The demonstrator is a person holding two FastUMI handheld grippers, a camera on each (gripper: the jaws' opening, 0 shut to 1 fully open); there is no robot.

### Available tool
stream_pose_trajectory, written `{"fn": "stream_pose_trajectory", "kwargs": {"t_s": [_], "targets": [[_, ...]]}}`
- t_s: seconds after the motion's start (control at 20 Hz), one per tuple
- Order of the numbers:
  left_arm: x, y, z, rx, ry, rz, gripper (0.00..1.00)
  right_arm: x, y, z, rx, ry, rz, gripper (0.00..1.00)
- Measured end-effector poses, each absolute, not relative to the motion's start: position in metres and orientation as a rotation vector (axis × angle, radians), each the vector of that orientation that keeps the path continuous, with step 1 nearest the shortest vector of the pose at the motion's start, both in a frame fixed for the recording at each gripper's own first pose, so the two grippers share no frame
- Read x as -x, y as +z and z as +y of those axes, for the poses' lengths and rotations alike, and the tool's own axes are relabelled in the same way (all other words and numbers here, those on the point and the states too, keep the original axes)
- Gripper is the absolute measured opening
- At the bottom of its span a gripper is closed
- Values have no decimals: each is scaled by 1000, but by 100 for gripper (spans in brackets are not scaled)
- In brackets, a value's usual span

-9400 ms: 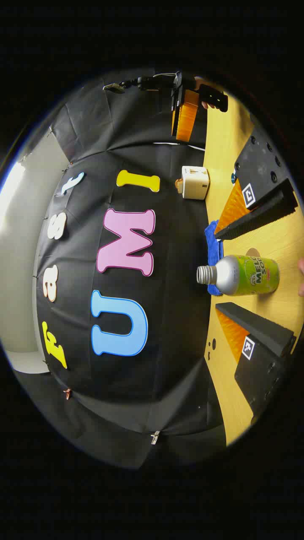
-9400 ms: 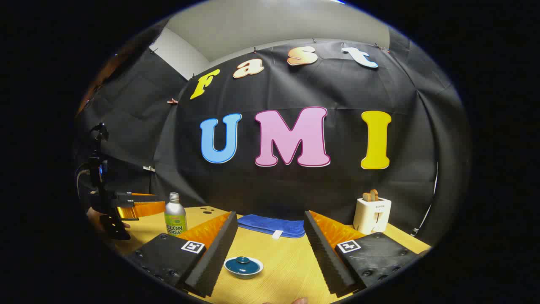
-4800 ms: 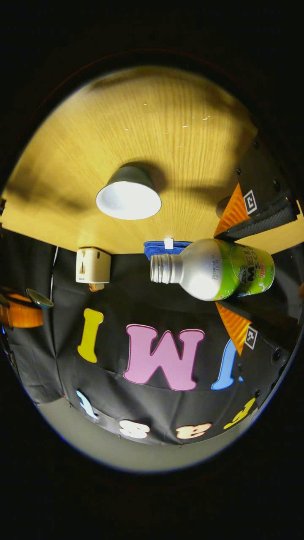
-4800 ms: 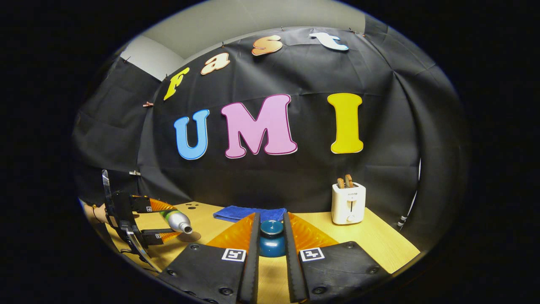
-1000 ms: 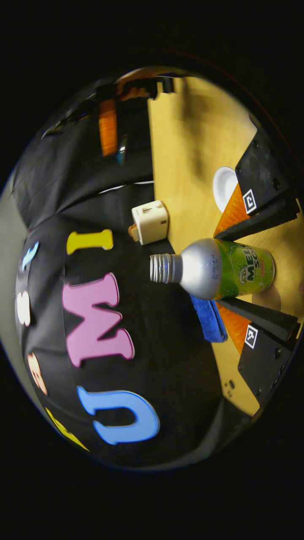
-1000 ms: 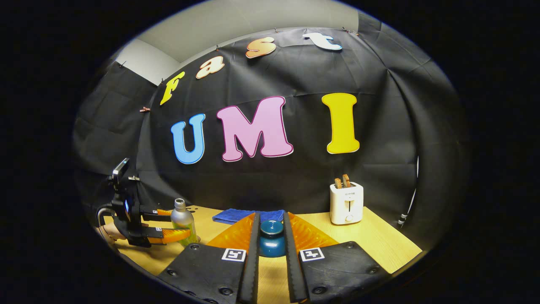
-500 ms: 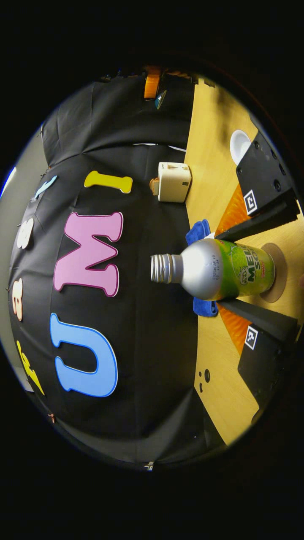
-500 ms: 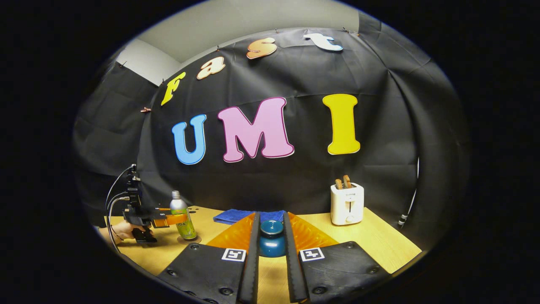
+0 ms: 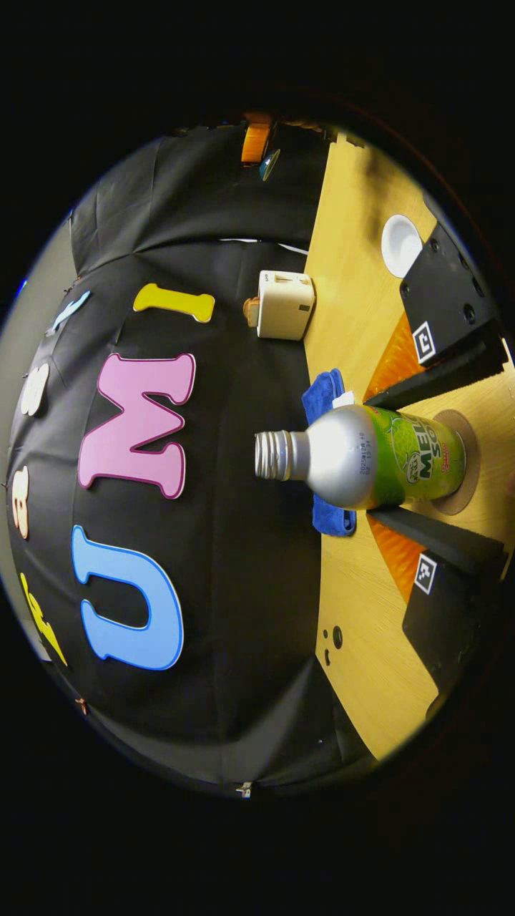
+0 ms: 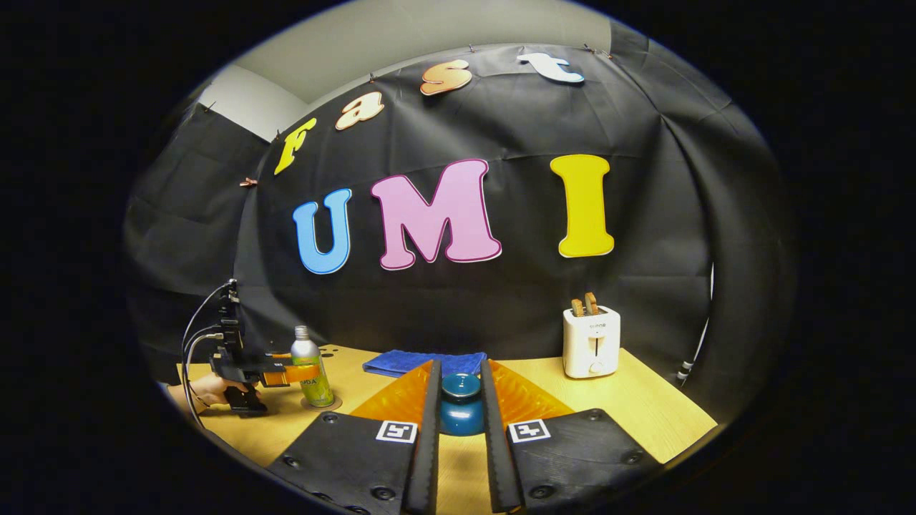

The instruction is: Open the teacup lid with one hand, grasp the water bottle and pour water into the teacup with the other hand; after pouring, place the water bottle on the coaster and then close the teacup lid.

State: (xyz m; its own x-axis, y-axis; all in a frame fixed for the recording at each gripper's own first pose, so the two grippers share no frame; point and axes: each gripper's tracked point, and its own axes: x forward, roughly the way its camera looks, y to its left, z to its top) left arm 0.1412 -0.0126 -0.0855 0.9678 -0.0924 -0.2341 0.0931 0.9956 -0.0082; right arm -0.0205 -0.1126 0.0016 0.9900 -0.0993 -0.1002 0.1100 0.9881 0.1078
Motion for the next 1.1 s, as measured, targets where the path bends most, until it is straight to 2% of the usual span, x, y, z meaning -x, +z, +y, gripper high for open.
{"fn": "stream_pose_trajectory", "kwargs": {"t_s": [0.15,0.25,0.3,0.4,0.45,0.5,0.55,0.6,1.1], "targets": [[-141,-87,-7,-3,-59,243,83,20,1,-113,-115,-109,95,27],[-137,-90,-8,7,-54,254,94,19,-1,-113,-117,-110,97,27],[-135,-89,-8,21,-54,252,96,19,-1,-111,-118,-105,99,27],[-124,-87,-8,62,-51,244,95,16,-5,-105,-121,-92,104,27],[-118,-86,-6,78,-44,245,95,14,-8,-99,-125,-79,112,32],[-110,-86,-5,93,-41,244,95,12,-11,-91,-132,-60,119,32],[-102,-84,-4,100,-40,240,95,9,-15,-80,-141,-37,129,27],[-95,-83,-2,100,-40,239,95,6,-20,-68,-149,-11,140,32],[-55,-59,10,24,-10,155,95,-32,-86,30,-187,147,284,32]]}}
